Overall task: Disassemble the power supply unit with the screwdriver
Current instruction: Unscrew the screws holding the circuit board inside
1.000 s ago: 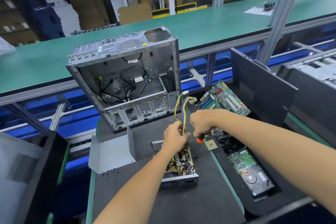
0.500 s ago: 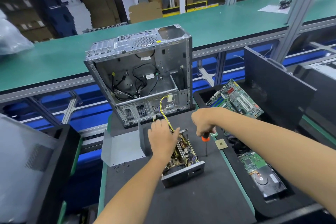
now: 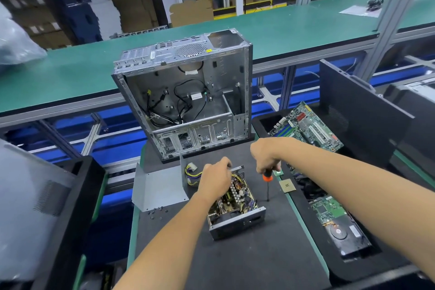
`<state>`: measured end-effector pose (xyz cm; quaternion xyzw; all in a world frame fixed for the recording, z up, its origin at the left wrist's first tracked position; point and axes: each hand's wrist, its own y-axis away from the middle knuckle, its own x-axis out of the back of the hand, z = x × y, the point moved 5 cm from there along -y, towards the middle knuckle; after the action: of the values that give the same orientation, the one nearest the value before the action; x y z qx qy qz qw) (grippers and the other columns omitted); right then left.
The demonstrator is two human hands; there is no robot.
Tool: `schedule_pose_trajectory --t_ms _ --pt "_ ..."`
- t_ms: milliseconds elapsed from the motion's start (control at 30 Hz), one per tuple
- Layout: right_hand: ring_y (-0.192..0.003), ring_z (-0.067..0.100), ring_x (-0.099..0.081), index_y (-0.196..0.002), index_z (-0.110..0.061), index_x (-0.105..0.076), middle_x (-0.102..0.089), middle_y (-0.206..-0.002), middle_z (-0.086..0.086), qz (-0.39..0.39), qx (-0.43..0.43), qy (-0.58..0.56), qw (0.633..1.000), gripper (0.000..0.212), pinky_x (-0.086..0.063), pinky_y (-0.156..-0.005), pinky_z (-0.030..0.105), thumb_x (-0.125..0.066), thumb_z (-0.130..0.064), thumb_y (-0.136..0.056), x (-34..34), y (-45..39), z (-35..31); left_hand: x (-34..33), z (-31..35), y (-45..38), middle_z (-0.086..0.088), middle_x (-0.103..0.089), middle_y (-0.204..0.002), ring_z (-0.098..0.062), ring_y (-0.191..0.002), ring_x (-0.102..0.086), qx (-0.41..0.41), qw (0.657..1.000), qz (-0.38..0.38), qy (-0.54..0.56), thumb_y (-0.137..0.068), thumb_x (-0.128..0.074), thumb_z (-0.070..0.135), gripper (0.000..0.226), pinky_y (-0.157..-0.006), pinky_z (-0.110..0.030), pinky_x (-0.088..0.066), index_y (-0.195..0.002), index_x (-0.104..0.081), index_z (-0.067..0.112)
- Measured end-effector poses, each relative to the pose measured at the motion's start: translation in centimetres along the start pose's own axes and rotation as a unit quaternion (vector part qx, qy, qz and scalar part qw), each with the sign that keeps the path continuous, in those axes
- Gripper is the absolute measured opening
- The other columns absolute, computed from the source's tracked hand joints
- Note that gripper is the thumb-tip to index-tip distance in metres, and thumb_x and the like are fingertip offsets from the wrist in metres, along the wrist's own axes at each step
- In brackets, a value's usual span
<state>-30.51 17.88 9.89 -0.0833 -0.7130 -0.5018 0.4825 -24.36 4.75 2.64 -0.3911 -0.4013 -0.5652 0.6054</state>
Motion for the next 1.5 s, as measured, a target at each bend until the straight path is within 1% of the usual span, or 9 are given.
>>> schedule_pose_trajectory --t_ms 133,200,400,600,767,833,933,1033,1500 --pt "-0.041 0.017 -0.061 -0.072 -0.004 -0.059 -0.058 -0.040 0.000 0.027 0.002 -0.006 1.000 0.021 -0.047 -0.045 0.021 -0.069 -0.019 -0.083 1.6 0.2 0.6 -1.0 -0.3 -0.5 0.003 -0.063 -0.077 -0.023 -0.083 -0.058 0.068 0.997 -0.040 0.000 -0.088 -0.045 0.063 0.044 -0.088 -0.040 -0.035 -0.085 -0.055 0.020" --pt "-0.042 0.020 -0.058 -0.064 -0.005 -0.054 -0.052 -0.032 -0.001 0.065 0.003 -0.012 0.998 0.024 -0.047 -0.047 0.023 -0.067 -0.015 -0.082 3.2 0.2 0.7 -1.3 -0.2 -0.8 0.005 -0.059 -0.074 -0.021 -0.083 -0.057 0.097 0.995 -0.021 -0.022 -0.080 -0.050 0.071 0.048 -0.082 -0.039 -0.032 -0.080 -0.053 0.022" --pt "-0.053 0.024 -0.064 -0.065 -0.004 -0.056 -0.066 -0.060 0.014 0.117 0.035 -0.049 0.991 0.023 -0.049 -0.049 0.024 -0.065 -0.017 -0.083 4.7 -0.1 0.5 -1.9 0.2 -0.8 0.007 -0.049 -0.069 -0.025 -0.090 -0.050 0.152 0.988 0.017 0.019 -0.075 -0.056 0.041 0.018 -0.081 -0.041 -0.030 -0.074 -0.050 0.024" --pt "-0.052 0.019 -0.056 -0.082 -0.001 -0.066 -0.073 -0.076 0.018 0.130 0.047 -0.030 0.990 0.017 -0.042 -0.046 0.020 -0.064 -0.017 -0.084 3.8 -1.1 0.1 -2.2 0.1 -1.1 0.010 -0.044 -0.065 -0.020 -0.082 -0.040 0.157 0.986 0.053 0.017 -0.075 -0.055 0.041 0.016 -0.076 -0.038 -0.026 -0.072 -0.050 0.025" --pt "-0.057 0.023 -0.060 -0.089 0.003 -0.067 -0.073 -0.077 0.019 0.145 0.052 -0.045 0.987 0.024 -0.045 -0.048 0.023 -0.064 -0.020 -0.083 3.5 -1.8 0.2 -2.4 -0.1 -1.3 0.011 -0.040 -0.061 -0.019 -0.079 -0.040 0.154 0.986 0.063 0.007 -0.074 -0.055 0.041 0.017 -0.074 -0.036 -0.025 -0.070 -0.049 0.026" --pt "-0.050 0.020 -0.059 -0.088 0.002 -0.066 -0.073 -0.075 0.018 0.147 0.058 -0.045 0.986 0.022 -0.044 -0.043 0.021 -0.063 -0.019 -0.084 3.5 -1.9 0.2 -2.4 -0.1 -1.3 0.011 -0.041 -0.061 -0.019 -0.079 -0.041 0.153 0.986 0.066 0.010 -0.074 -0.056 0.041 0.017 -0.074 -0.036 -0.025 -0.069 -0.049 0.025" --pt "-0.045 0.017 -0.055 -0.072 -0.005 -0.058 -0.072 -0.069 0.016 0.148 0.071 -0.024 0.986 0.018 -0.041 -0.042 0.019 -0.064 -0.018 -0.082 3.5 -2.0 0.0 -2.5 -0.1 -1.3 0.011 -0.042 -0.062 -0.019 -0.079 -0.042 0.149 0.986 0.066 0.016 -0.074 -0.056 0.040 0.017 -0.075 -0.036 -0.026 -0.069 -0.049 0.025" --pt "-0.049 0.024 -0.047 -0.057 -0.010 -0.041 -0.058 -0.056 0.014 0.154 0.080 -0.016 0.985 0.031 -0.042 -0.049 0.027 -0.065 -0.014 -0.077 3.5 -2.1 -0.4 -2.4 -0.1 -1.3 0.010 -0.044 -0.061 -0.021 -0.079 -0.044 0.146 0.987 0.065 0.021 -0.073 -0.057 0.038 0.018 -0.073 -0.035 -0.027 -0.066 -0.046 0.025" --pt "-0.056 0.024 -0.042 -0.055 -0.013 -0.037 -0.049 -0.060 0.014 0.165 0.098 0.014 0.981 0.035 -0.038 -0.054 0.030 -0.064 -0.012 -0.077 3.5 -1.7 -0.6 -2.5 -0.1 -1.3 0.011 -0.043 -0.059 -0.019 -0.075 -0.041 0.144 0.986 0.080 0.014 -0.073 -0.056 0.038 0.019 -0.071 -0.034 -0.024 -0.063 -0.045 0.026"
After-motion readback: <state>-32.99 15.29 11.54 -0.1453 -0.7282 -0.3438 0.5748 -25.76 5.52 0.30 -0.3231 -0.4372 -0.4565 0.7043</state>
